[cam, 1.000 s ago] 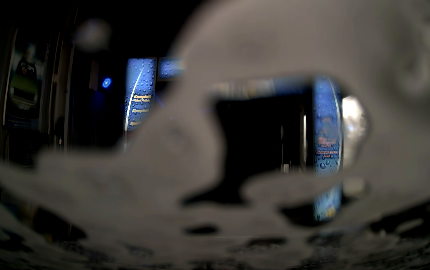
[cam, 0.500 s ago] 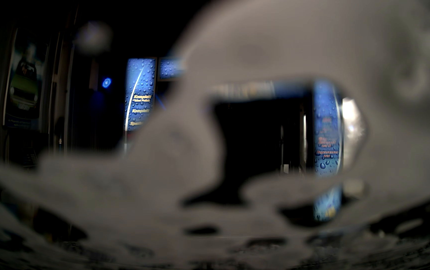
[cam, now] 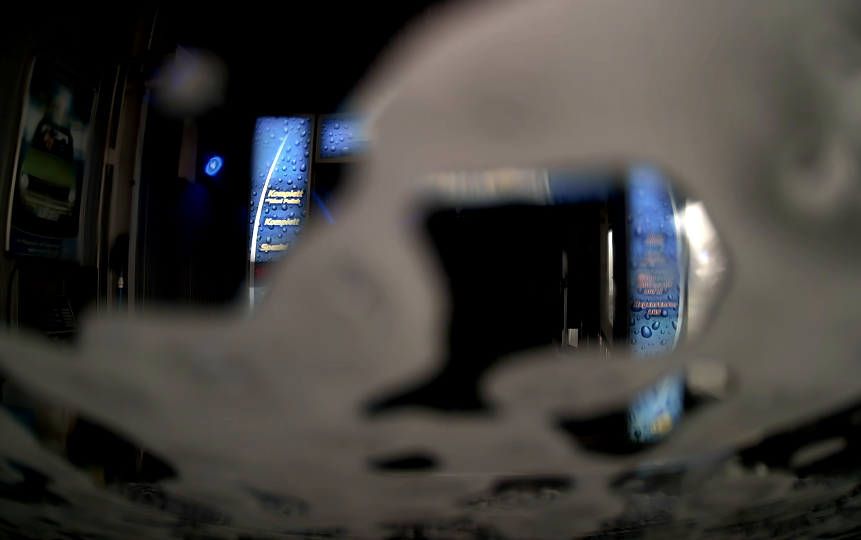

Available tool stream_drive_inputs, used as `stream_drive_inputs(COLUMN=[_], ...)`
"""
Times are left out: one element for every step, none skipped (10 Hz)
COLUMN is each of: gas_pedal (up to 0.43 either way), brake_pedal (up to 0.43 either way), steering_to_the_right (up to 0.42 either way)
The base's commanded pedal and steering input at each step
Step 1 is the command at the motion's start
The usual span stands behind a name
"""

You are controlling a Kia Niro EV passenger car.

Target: Follow the waypoints while adhering to traffic rules and regulations

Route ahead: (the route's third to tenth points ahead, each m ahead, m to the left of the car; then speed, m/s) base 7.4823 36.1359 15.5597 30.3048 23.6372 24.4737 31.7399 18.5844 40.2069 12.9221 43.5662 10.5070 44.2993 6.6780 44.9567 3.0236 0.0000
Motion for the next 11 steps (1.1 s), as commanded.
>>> stream_drive_inputs(gas_pedal=[0.0, 0.0, 0.0, 0.0, 0.0, 0.0, 0.0, 0.0, 0.0, 0.0, 0.0], brake_pedal=[0.0, 0.0, 0.0, 0.0, 0.006, 0.006, 0.0, 0.0, 0.0, 0.0, 0.0], steering_to_the_right=[-0.014, -0.014, -0.014, -0.014, -0.014, -0.014, -0.014, -0.014, -0.015, -0.015, -0.014])
